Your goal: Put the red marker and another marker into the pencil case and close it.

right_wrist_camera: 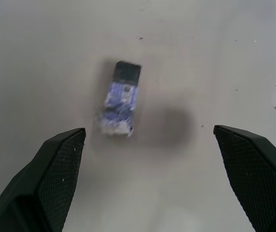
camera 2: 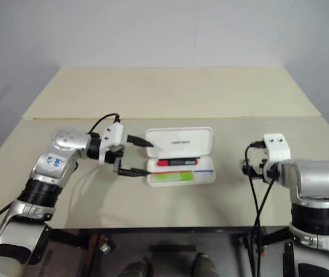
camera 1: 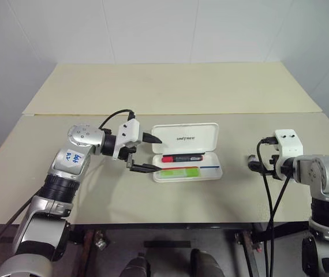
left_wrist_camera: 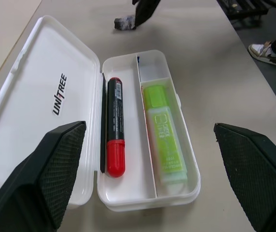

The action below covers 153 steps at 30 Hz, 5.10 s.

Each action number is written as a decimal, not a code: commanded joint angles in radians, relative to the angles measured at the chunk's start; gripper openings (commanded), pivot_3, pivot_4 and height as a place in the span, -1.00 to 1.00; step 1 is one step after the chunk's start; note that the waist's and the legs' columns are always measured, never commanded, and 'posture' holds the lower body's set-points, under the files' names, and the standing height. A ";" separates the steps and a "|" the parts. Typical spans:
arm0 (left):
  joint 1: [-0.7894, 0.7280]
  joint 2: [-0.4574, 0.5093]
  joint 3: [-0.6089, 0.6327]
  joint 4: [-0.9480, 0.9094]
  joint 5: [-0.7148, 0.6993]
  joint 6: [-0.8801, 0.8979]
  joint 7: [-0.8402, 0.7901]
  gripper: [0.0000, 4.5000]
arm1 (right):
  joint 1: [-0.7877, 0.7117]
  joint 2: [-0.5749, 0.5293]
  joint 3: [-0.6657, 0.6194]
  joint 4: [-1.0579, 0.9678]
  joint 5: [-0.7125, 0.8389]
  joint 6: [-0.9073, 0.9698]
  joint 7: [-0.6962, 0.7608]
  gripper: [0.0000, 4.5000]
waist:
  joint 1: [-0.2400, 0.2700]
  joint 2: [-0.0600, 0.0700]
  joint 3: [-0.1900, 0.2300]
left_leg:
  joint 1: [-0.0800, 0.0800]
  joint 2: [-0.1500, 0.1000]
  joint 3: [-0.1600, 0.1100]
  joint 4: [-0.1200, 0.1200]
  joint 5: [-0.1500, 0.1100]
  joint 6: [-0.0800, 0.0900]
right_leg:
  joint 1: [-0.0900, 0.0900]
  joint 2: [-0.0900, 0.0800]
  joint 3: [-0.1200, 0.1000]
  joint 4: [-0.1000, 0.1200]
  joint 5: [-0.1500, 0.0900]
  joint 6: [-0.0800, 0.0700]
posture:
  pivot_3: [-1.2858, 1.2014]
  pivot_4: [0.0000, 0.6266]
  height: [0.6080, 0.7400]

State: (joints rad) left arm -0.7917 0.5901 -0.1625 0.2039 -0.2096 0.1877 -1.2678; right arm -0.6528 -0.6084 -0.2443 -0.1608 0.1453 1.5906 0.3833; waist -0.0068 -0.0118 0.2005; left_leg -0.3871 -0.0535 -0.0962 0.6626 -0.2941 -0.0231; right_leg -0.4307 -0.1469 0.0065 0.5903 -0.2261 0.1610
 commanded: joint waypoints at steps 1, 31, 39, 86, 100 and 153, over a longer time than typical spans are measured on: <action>0.017 0.019 0.034 -0.055 -0.020 0.010 0.015 1.00 | -0.046 0.012 -0.023 0.050 0.004 -0.038 -0.027 0.99 | 0.000 0.000 0.000 | 0.000 0.000 0.000 0.000 0.000 0.000 | 0.000 0.000 0.000 0.000 0.000 0.000 | 0.03 -0.52 1.00; 0.062 0.064 0.054 -0.134 -0.035 0.036 0.038 1.00 | -0.010 -0.089 0.105 0.136 0.061 -0.257 0.045 -0.83 | 0.004 -0.001 0.000 | 0.001 0.000 -0.001 0.000 0.001 0.000 | 0.002 0.000 0.000 -0.001 0.001 0.000 | 0.03 -0.52 1.00; 0.047 0.061 0.047 -0.101 -0.031 0.020 0.025 1.00 | 0.060 -0.399 0.300 -0.041 0.146 -0.548 0.454 -0.83 | -0.013 0.001 0.001 | 0.000 0.000 0.001 -0.001 0.000 0.001 | 0.001 0.000 0.000 -0.006 0.001 0.001 | 0.03 -0.52 1.00; 0.131 0.115 0.084 -0.222 -0.046 0.106 0.068 1.00 | -0.183 -0.128 0.567 0.433 -0.111 -1.416 1.025 0.20 | -0.021 0.001 0.001 | 0.000 0.000 0.001 -0.001 0.002 -0.003 | 0.001 0.000 0.000 -0.004 0.002 0.002 | 0.03 -0.52 1.00; 0.102 0.101 0.078 -0.165 -0.040 0.078 0.058 1.00 | -0.064 -0.143 0.272 0.146 0.174 -1.267 0.958 0.99 | -0.015 0.001 0.001 | 0.000 0.000 0.000 -0.001 0.002 -0.003 | 0.001 0.000 0.000 -0.005 0.002 0.002 | 0.03 -0.52 1.00; -0.246 -0.158 0.027 0.540 0.173 -0.174 0.311 -0.98 | 0.260 -0.328 0.074 -0.046 0.330 -1.221 0.809 1.00 | 0.005 0.000 0.001 | 0.000 0.000 0.002 0.000 0.002 -0.002 | 0.002 0.000 0.000 -0.005 0.003 0.002 | 0.03 -0.52 1.00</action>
State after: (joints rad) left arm -1.0090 0.4343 -0.1377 0.7358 -0.0332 0.0572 -0.9374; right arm -0.3911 -0.9380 -0.1603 -0.1661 0.4622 0.3733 1.2014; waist -0.0019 -0.0115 0.2017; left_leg -0.3875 -0.0534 -0.0944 0.6631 -0.2920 -0.0253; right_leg -0.4288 -0.1467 0.0063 0.5852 -0.2229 0.1632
